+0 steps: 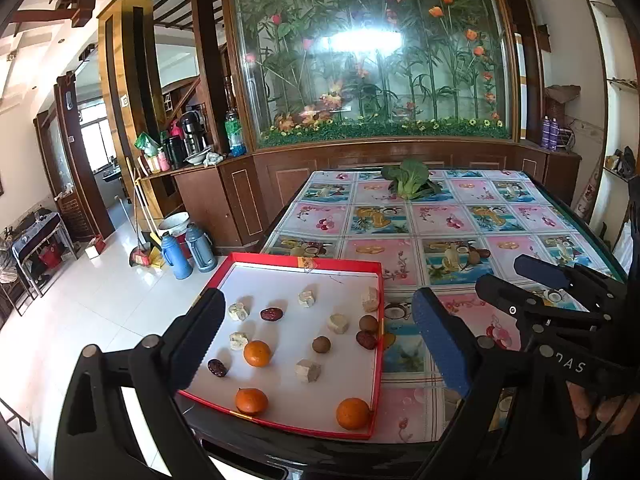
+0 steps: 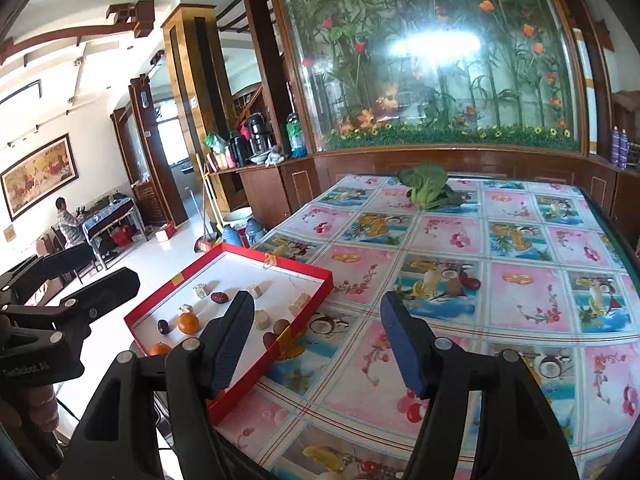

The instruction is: Organize fruits

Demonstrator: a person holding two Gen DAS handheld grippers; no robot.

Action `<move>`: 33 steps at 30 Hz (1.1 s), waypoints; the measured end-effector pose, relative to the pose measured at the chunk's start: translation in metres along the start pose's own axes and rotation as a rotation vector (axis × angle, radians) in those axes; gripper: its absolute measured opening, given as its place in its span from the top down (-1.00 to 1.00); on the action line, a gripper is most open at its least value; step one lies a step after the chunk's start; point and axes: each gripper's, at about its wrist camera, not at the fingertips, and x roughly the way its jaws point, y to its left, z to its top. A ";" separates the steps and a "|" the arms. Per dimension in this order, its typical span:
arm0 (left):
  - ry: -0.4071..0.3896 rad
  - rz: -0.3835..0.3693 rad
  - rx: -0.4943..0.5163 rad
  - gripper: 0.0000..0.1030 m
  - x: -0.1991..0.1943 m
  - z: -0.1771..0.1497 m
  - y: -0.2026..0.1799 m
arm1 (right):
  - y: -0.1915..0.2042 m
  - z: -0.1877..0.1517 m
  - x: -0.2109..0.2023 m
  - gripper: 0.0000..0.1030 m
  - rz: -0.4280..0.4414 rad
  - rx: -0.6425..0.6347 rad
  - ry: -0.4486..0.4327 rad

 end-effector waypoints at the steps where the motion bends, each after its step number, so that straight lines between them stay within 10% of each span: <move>1: -0.005 -0.004 0.003 -0.84 -0.003 0.000 -0.001 | -0.002 0.002 -0.006 -0.28 -0.008 0.002 -0.012; 10: -0.087 -0.076 0.082 -0.84 -0.044 0.029 -0.022 | -0.016 0.068 -0.080 -0.28 -0.050 0.002 -0.136; 21: -0.544 -0.083 0.105 -0.99 -0.202 0.134 0.010 | -0.041 0.170 -0.246 -0.49 -0.091 0.136 -0.403; 33: -0.679 -0.105 0.142 -0.99 -0.319 0.214 0.017 | 0.009 0.274 -0.387 -0.49 -0.119 0.037 -0.629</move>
